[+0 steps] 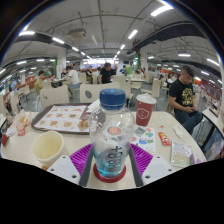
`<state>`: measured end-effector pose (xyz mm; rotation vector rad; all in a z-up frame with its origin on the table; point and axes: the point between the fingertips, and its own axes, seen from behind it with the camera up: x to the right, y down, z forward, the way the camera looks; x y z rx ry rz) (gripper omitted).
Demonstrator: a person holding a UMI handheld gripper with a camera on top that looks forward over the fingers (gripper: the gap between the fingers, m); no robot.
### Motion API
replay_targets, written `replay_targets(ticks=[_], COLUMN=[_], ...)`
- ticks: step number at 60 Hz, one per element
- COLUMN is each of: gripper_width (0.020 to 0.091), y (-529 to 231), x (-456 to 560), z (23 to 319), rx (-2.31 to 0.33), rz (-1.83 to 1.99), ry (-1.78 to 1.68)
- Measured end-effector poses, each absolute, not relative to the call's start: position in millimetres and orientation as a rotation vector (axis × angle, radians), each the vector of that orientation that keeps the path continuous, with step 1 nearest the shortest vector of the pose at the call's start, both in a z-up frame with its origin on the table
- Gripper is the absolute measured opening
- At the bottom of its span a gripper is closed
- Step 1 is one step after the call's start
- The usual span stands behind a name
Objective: Pour water
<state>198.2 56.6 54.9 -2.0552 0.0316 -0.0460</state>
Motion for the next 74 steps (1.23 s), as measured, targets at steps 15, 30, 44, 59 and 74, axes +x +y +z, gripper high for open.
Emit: replay_targets(ticks=[15, 30, 44, 59, 74], gripper_width=[0.0862, 0.0855, 0.0852, 0.0854, 0.0852], y=[-1, -92, -142, -164, -174], x=[188, 131, 69, 35, 38], z=[66, 113, 169, 194, 190], rx=[-2.193, -2.315, -2.308, -2.298, -2.301], rz=[-0.054, -0.083, -0.070, -0.049, -0.094], ry=[0.121, 0.200, 0.167, 0.062, -0.003])
